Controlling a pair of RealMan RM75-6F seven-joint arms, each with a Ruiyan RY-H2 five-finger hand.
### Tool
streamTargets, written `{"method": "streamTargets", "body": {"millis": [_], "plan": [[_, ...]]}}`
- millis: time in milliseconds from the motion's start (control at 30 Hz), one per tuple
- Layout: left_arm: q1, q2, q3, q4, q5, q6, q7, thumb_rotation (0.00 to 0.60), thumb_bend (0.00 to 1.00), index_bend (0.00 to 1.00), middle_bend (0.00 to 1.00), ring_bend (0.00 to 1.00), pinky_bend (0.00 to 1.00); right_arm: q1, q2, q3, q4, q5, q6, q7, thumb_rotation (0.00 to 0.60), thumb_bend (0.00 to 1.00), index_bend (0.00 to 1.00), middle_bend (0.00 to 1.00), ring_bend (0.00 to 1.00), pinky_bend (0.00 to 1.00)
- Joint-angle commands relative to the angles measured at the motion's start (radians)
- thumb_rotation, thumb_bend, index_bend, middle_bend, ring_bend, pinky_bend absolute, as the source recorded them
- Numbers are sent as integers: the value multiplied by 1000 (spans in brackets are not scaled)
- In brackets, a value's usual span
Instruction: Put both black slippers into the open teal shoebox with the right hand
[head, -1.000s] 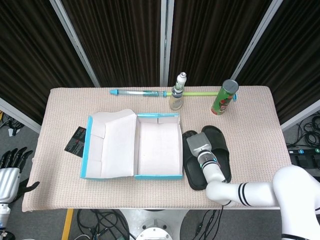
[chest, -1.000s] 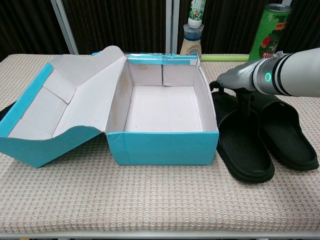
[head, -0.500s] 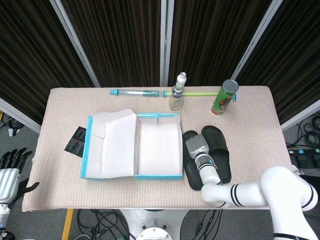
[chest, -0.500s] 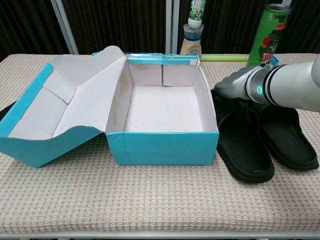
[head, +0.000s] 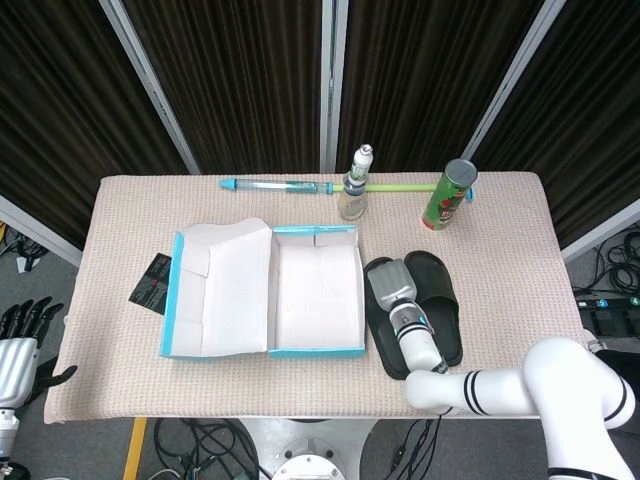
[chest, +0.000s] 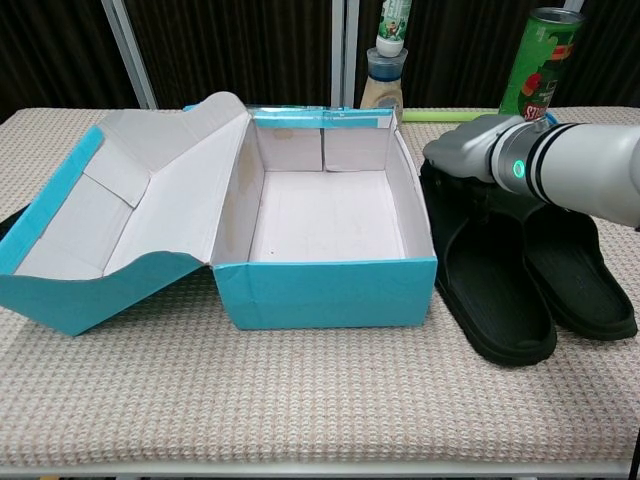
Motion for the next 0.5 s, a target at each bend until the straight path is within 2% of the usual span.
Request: {"method": "streamTargets", "body": {"millis": [33, 500], "plan": [[-2, 2, -1, -4, -1, -2, 4, 600, 0, 143, 71, 0, 0, -44, 50, 28, -30, -69, -17, 83, 600, 70, 446, 376, 799, 979], [-10, 26, -7, -48, -1, -4, 46, 600, 0, 142, 71, 0, 0, -207, 264, 103, -162, -338, -95, 453, 600, 70, 478, 387, 799, 979]]}}
